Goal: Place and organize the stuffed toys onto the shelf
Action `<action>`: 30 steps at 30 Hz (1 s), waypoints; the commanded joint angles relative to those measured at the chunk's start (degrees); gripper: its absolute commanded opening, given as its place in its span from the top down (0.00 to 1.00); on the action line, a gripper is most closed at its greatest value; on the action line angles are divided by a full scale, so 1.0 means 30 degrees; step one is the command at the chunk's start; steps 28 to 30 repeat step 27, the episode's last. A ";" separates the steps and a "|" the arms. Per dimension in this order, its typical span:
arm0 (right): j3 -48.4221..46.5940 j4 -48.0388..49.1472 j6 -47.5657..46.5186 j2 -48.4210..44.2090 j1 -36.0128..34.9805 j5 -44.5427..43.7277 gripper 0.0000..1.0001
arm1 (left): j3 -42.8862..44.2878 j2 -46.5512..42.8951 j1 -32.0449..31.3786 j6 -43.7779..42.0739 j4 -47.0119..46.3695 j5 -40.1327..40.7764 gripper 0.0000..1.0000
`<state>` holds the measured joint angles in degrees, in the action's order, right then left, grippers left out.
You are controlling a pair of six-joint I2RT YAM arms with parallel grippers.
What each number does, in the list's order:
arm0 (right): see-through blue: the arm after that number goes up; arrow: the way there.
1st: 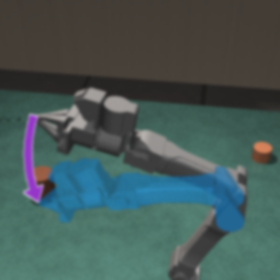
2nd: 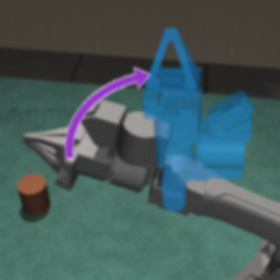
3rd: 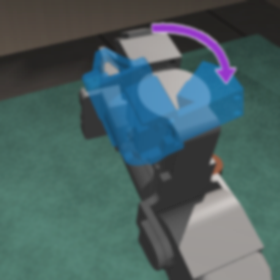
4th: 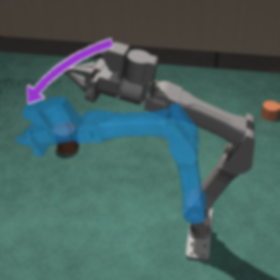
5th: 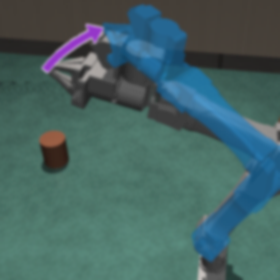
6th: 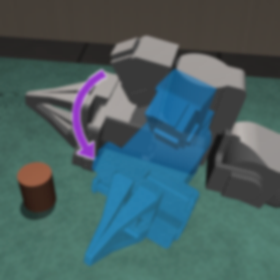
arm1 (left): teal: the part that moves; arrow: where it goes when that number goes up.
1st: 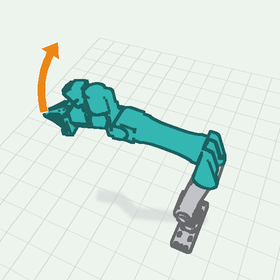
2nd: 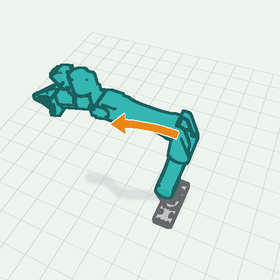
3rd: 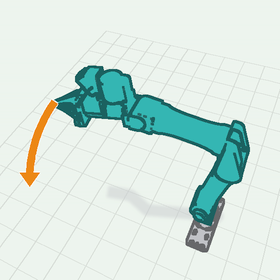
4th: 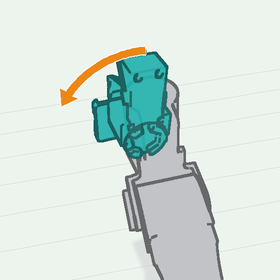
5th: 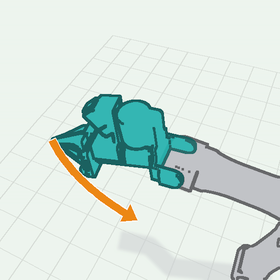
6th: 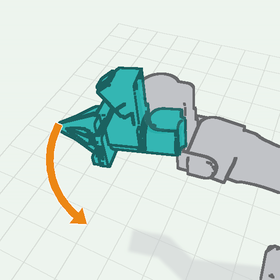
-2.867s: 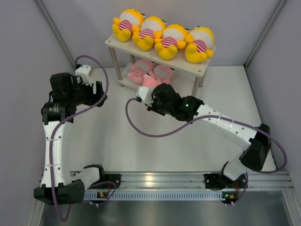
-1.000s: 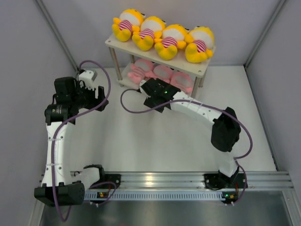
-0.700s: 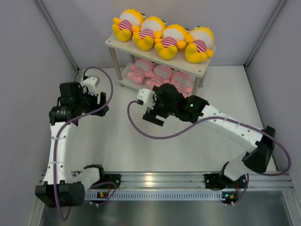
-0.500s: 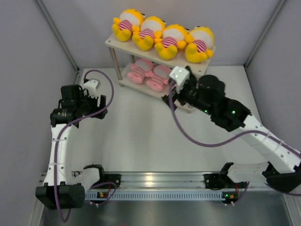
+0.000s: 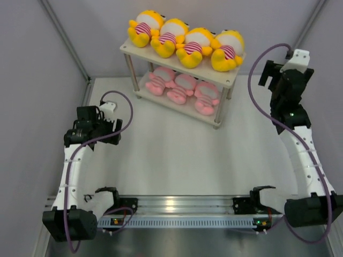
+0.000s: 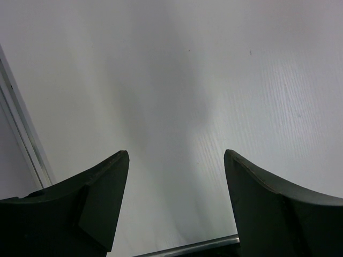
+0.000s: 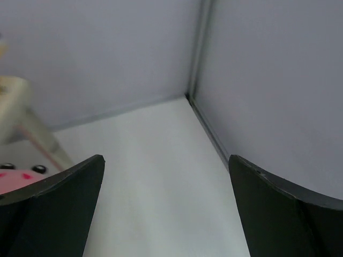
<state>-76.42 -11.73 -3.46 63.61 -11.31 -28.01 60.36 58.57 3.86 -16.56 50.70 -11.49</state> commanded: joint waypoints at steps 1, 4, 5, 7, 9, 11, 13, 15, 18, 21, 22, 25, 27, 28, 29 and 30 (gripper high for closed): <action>0.2201 0.0653 0.4227 0.0533 0.4544 0.2008 0.00 | -0.0984 -0.0712 -0.0026 -0.0427 -0.1106 0.0634 0.22; 0.3991 0.1766 0.4962 0.1262 0.5409 0.2306 0.01 | -0.2212 -0.1093 -0.0026 -0.0836 -0.2040 0.0956 0.22; 0.4319 0.2031 0.5166 0.1556 0.5411 0.2247 0.01 | -0.2596 -0.1181 0.0003 -0.1013 -0.2365 0.1016 0.22; 0.4877 0.2238 0.6131 0.2200 0.5440 0.2101 0.01 | -0.3416 -0.1240 0.0003 -0.1539 -0.3416 0.1512 0.22; 0.4879 0.1919 0.7241 0.3371 0.5470 0.1808 0.01 | -0.4471 -0.1095 0.0003 -0.1688 -0.4064 0.1894 0.22; 0.4733 0.1215 0.8006 0.4510 0.5557 0.1778 0.01 | -0.5203 -0.0744 0.0003 -0.1688 -0.4739 0.2217 0.22; 0.4615 0.1038 0.8069 0.5130 0.5558 0.2098 0.01 | -0.5470 -0.0422 0.0003 -0.1571 -0.4974 0.2072 0.22; 0.4731 0.1387 0.8098 0.5747 0.5587 0.3005 0.01 | -0.5646 -0.0245 0.0032 -0.1600 -0.5209 0.1516 0.22; 0.5461 0.2178 0.8302 0.6071 0.5587 0.3944 0.01 | -0.5647 0.0106 0.0032 -0.1629 -0.5268 0.0988 0.22; 0.5990 0.2852 0.8391 0.6275 0.5587 0.4268 0.01 | -0.5822 0.0429 0.0032 -0.1629 -0.5356 0.0665 0.22; 0.6050 0.2883 0.8420 0.6334 0.5558 0.4297 0.00 | -0.6054 0.0545 0.0003 -0.1717 -0.5414 0.0636 0.22; 0.6459 0.3497 0.8421 0.6276 0.5586 0.4297 0.01 | -0.6349 0.0692 0.0032 -0.1777 -0.5677 0.0898 0.22; 0.6635 0.3732 0.8304 0.6217 0.5587 0.4297 0.00 | -0.6408 0.0751 0.0003 -0.1805 -0.5795 0.0841 0.22; 0.6635 0.3732 0.8304 0.6217 0.5587 0.4297 0.00 | -0.6408 0.0751 0.0003 -0.1805 -0.5795 0.0841 0.22; 0.6635 0.3732 0.8304 0.6217 0.5587 0.4297 0.00 | -0.6408 0.0751 0.0003 -0.1805 -0.5795 0.0841 0.22; 0.6635 0.3732 0.8304 0.6217 0.5587 0.4297 0.00 | -0.6408 0.0751 0.0003 -0.1805 -0.5795 0.0841 0.22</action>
